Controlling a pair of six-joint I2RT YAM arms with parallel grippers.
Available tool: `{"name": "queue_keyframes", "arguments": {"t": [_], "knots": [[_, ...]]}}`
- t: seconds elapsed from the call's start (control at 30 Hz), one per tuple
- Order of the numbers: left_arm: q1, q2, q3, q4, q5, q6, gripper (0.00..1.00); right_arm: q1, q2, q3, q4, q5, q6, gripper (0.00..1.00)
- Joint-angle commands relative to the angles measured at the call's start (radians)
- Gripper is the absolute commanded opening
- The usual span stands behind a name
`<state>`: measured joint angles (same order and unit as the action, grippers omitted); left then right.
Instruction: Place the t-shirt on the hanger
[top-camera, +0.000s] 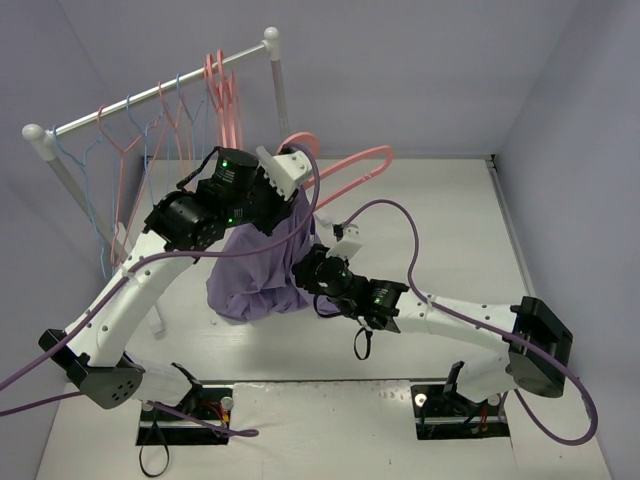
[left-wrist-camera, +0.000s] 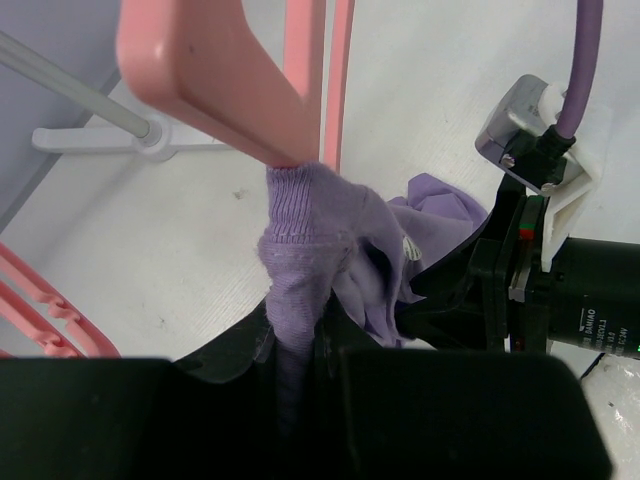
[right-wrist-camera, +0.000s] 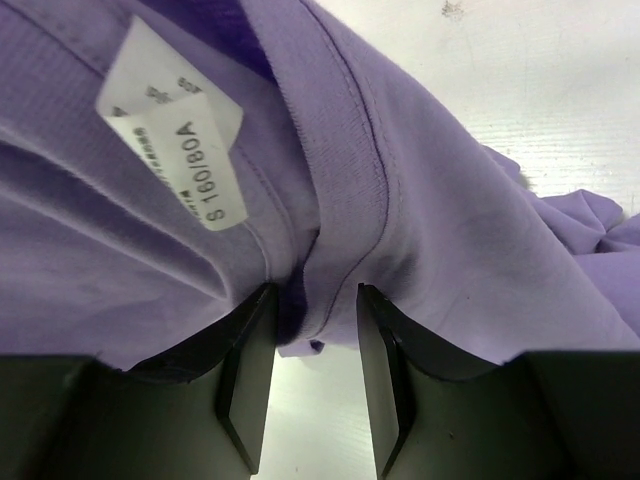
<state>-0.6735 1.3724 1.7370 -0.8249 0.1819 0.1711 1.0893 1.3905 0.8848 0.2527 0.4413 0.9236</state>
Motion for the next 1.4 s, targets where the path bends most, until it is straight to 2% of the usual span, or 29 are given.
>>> {"name": "queue_keyframes", "arguments": {"t": [0.0, 0.13, 0.23, 0.33, 0.4, 0.43, 0.57, 0.73, 0.9, 1.1, 1.37], "knots": [[-0.009, -0.043, 0.030, 0.092, 0.002, -0.008, 0.00, 0.009, 0.007, 0.019, 0.066, 0.038, 0.041, 0.34], [-0.012, -0.049, 0.030, 0.091, 0.001, -0.010, 0.00, 0.009, 0.017, 0.014, 0.066, 0.043, 0.050, 0.33], [-0.014, -0.055, 0.025, 0.089, -0.001, -0.008, 0.00, 0.009, 0.023, 0.016, 0.066, 0.039, 0.050, 0.27], [-0.014, -0.070, 0.015, 0.090, -0.011, -0.006, 0.00, 0.008, 0.015, 0.010, 0.066, 0.038, 0.033, 0.14], [-0.014, -0.083, 0.003, 0.089, -0.019, 0.001, 0.00, 0.001, -0.009, -0.006, 0.066, 0.050, 0.025, 0.01], [-0.014, -0.092, -0.002, 0.089, -0.026, 0.003, 0.00, -0.001, -0.022, -0.021, 0.066, 0.055, 0.021, 0.00], [-0.010, -0.135, -0.035, 0.086, -0.048, 0.025, 0.00, -0.037, -0.114, -0.071, 0.035, 0.048, 0.001, 0.00], [0.003, -0.207, -0.097, 0.085, -0.006, 0.068, 0.00, -0.120, -0.249, -0.060, -0.106, 0.008, -0.109, 0.00], [0.013, -0.289, -0.175, 0.081, 0.077, 0.144, 0.00, -0.283, -0.333, -0.042, -0.180, -0.117, -0.230, 0.00], [0.016, -0.349, -0.215, 0.014, 0.124, 0.223, 0.00, -0.426, -0.342, 0.018, -0.248, -0.232, -0.393, 0.00], [0.017, -0.364, -0.281, -0.047, 0.148, 0.248, 0.00, -0.512, -0.323, 0.143, -0.334, -0.295, -0.563, 0.00]]}}
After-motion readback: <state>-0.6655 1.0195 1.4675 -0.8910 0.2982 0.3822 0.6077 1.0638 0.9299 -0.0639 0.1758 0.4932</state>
